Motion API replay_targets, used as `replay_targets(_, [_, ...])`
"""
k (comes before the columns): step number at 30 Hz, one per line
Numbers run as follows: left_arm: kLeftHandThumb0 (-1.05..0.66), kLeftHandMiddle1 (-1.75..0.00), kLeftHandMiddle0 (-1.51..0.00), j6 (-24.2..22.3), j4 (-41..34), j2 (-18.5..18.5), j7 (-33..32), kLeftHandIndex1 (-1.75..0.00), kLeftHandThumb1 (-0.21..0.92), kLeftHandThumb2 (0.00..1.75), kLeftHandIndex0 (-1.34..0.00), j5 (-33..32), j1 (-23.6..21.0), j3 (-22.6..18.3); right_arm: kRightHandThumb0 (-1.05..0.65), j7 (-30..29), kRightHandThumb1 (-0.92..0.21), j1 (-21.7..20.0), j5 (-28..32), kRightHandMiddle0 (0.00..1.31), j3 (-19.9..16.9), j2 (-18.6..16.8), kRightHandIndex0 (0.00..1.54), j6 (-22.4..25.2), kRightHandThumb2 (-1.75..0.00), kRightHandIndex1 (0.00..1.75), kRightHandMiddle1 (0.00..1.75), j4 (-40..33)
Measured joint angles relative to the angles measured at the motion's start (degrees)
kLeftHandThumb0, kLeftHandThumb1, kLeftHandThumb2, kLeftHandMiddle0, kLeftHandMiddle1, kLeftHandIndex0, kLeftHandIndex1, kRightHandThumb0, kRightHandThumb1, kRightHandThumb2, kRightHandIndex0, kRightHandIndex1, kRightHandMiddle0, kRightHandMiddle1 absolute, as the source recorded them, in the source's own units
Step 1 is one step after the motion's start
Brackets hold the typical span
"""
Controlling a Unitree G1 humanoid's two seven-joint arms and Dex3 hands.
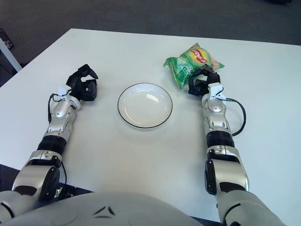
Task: Put the snack into the plate.
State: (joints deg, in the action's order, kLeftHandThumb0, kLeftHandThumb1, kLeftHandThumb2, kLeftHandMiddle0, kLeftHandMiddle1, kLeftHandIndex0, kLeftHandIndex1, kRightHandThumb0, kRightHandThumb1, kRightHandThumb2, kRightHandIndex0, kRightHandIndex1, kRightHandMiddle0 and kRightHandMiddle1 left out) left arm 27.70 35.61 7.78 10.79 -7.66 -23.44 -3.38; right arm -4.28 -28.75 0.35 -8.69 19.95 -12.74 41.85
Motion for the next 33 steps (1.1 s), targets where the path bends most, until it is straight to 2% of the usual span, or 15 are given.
replay_targets(7, [-0.49, -1.75, -1.24, 1.16, 0.22, -0.33, -0.55, -1.75, 0.30, 1.33, -0.63, 1.21, -0.50, 0.41, -0.47, 0.74, -0.35, -0.88, 0.36, 0.59, -0.19, 0.78, 1.28, -0.76, -1.28, 1.75, 1.75, 1.62])
replay_targets(15, [-0.49, -1.75, -1.23, 0.49, -0.30, -0.33, -0.91, -1.75, 0.30, 1.33, -0.63, 1.69, -0.51, 0.91, -0.48, 4.82, -0.34, -0.65, 3.49, 0.60, -2.07, 1.28, 1.24, 3.11, -1.29, 1.75, 1.75, -0.94])
replay_targets(26, [-0.48, -1.75, -1.22, -2.68, -2.35, -0.10, -1.03, -1.75, 0.32, 1.31, -0.61, 1.97, 0.26, 1.63, -0.46, 6.84, -0.39, 4.93, 5.41, 0.56, -3.51, 1.49, 1.24, 13.11, -1.22, 1.75, 1.75, -15.49])
replay_targets(33, [-0.48, -1.75, -1.21, -3.74, -3.48, 0.18, -1.07, -1.75, 0.31, 1.32, -0.61, 2.04, 0.93, 1.65, -0.47, 8.11, -0.36, 7.48, 5.80, 0.58, -4.36, 1.88, 1.22, 20.09, -1.26, 1.75, 1.75, -26.00])
